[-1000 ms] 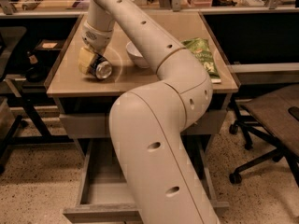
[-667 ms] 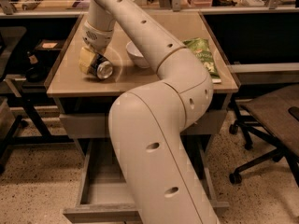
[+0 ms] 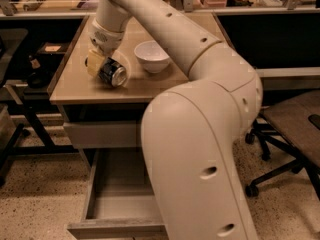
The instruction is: Place pepsi can into middle drawer
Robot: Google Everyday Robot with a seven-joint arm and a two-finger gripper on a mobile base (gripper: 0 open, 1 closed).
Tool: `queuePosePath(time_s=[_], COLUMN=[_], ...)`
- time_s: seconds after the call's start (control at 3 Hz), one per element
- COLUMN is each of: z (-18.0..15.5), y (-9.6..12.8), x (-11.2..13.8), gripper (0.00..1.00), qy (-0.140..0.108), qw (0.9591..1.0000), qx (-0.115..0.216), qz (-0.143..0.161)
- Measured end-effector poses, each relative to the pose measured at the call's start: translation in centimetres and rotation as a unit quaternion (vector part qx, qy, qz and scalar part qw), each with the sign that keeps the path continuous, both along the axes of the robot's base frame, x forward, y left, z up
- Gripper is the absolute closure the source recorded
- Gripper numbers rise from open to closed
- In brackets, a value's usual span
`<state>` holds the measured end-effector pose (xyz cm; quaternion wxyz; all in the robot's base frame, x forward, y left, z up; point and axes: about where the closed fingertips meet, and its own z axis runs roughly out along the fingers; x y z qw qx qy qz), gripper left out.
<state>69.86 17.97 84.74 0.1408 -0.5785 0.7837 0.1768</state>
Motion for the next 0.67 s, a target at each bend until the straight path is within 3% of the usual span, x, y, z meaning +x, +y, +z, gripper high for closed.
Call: queuePosePath(time_s=[0.33,0.67], z=[0.8,1.5], y=[-0.3,-1.3], x=[-2.6,-9.4], gripper=[1.00,1.00], qy=[-0.006,-0.015], qw=[0.9999,0.9993], qx=[0.007,0.011], qz=[0.007,0.033])
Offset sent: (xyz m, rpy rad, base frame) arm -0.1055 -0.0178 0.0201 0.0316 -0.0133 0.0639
